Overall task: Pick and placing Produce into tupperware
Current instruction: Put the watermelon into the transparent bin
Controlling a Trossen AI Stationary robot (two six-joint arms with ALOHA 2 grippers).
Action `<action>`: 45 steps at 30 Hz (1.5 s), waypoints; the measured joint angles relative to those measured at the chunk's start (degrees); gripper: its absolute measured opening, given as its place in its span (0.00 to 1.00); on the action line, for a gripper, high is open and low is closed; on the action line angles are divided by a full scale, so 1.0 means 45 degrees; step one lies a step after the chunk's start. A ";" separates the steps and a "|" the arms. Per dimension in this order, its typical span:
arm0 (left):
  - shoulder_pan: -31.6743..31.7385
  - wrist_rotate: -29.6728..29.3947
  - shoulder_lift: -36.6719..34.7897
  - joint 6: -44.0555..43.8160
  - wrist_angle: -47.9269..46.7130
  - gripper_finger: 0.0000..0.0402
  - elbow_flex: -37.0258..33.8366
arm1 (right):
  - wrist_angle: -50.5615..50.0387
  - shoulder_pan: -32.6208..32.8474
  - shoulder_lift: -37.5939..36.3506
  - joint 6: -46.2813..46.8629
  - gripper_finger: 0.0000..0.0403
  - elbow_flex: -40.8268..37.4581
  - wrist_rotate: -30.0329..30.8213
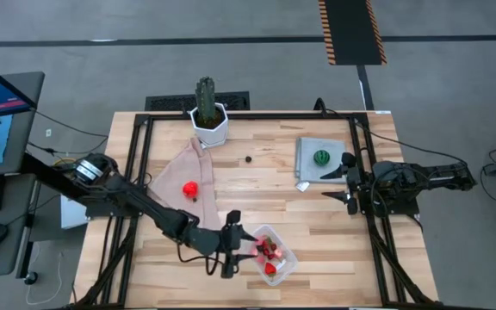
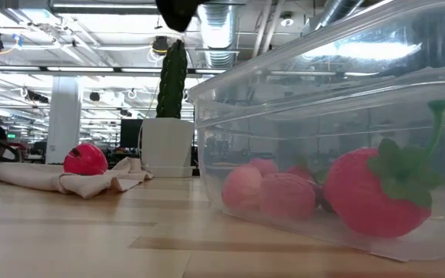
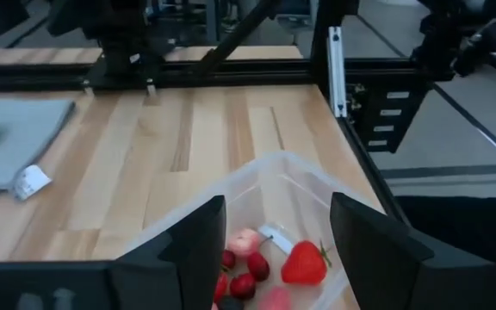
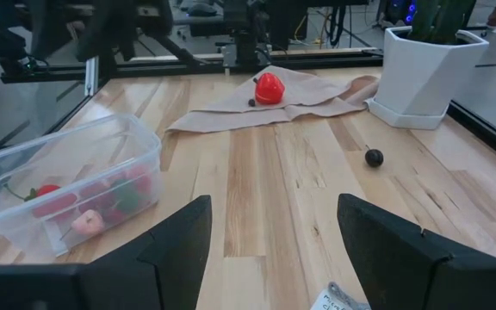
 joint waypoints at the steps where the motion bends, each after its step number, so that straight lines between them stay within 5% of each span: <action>1: -0.0089 -0.0063 -0.0096 0.0050 -0.0110 0.50 0.0000 | 0.0000 0.0003 0.0001 0.0003 0.68 0.0000 -0.0004; 14: -0.1529 -0.1151 -0.2176 0.0474 -0.2469 0.50 -0.0003 | 0.0420 -0.0063 -0.0004 0.0228 0.68 0.0000 0.0630; 18: -0.2374 -0.1189 -0.2726 0.0830 -0.2997 0.50 -0.0015 | 0.1061 -0.0083 -0.0002 0.3594 0.68 0.0000 0.0671; 27: -0.3746 -0.4644 -0.3837 0.0857 -0.3514 0.50 -0.0741 | 0.4596 -0.0068 -0.0011 0.4594 0.68 0.0010 0.1056; 37: -0.3896 -0.4749 -0.6782 0.1067 0.2451 0.50 -0.6065 | 0.4289 0.0175 0.1831 0.5347 0.68 0.0005 0.6395; 45: -0.3898 -0.3942 -0.8824 0.1963 0.5221 0.50 -0.8696 | 0.4299 0.0695 0.4644 0.6274 0.68 0.1089 0.8107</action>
